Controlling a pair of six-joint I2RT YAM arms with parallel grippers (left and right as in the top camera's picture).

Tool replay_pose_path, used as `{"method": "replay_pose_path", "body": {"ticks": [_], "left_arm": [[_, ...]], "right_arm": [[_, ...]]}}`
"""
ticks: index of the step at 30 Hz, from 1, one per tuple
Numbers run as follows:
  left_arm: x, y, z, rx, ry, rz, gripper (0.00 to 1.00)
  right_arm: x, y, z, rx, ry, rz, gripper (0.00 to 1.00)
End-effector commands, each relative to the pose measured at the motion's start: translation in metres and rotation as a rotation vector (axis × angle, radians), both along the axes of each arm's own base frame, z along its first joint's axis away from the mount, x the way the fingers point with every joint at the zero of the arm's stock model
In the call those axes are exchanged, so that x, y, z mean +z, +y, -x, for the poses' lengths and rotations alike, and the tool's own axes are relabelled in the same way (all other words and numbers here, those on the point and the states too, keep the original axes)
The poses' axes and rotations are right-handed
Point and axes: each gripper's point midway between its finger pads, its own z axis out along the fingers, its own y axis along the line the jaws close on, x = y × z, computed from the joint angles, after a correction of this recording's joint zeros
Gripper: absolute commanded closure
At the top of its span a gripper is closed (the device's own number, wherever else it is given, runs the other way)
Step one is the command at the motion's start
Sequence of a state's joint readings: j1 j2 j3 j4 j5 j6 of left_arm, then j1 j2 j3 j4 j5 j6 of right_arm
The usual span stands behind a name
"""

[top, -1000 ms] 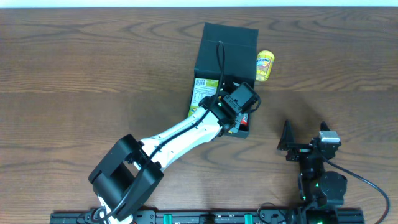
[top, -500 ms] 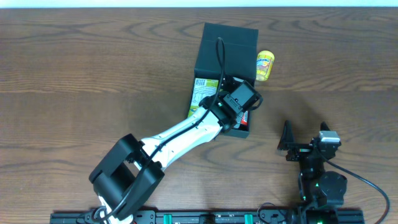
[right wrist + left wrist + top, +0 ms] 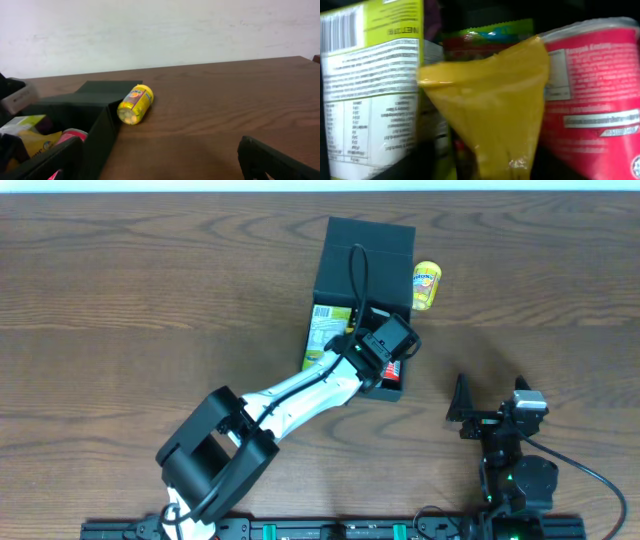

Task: Pack container
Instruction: 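Carry the snack bar with the left gripper into the black box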

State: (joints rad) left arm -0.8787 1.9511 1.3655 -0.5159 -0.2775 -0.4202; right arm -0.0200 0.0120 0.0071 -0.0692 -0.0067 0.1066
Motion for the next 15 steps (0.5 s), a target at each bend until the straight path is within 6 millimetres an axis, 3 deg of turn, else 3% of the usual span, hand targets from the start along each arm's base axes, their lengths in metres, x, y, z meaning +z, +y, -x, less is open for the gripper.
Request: {"method": "replay_pose_path", "body": {"ticks": [1, 6, 9, 12, 15], "left_arm": [[0.021, 0.005, -0.003, -0.002, -0.044, 0.005, 0.3], [0.062, 0.006, -0.001, -0.002, -0.098, 0.072, 0.29], [0.08, 0.007, 0.0, -0.002, -0.122, 0.102, 0.36], [0.088, 0.008, 0.002, -0.005, -0.126, 0.118, 0.56], [0.082, 0.004, 0.007, -0.022, -0.089, 0.129, 0.84]], "right_arm": [[-0.001, 0.003, 0.0, 0.01, 0.001, -0.012, 0.01], [-0.001, 0.003, 0.0, 0.01, 0.001, -0.012, 0.01], [-0.001, 0.003, 0.0, 0.01, 0.001, -0.012, 0.01], [-0.001, 0.003, 0.0, 0.01, 0.001, -0.012, 0.01], [-0.001, 0.003, 0.0, 0.01, 0.002, -0.012, 0.01]]}}
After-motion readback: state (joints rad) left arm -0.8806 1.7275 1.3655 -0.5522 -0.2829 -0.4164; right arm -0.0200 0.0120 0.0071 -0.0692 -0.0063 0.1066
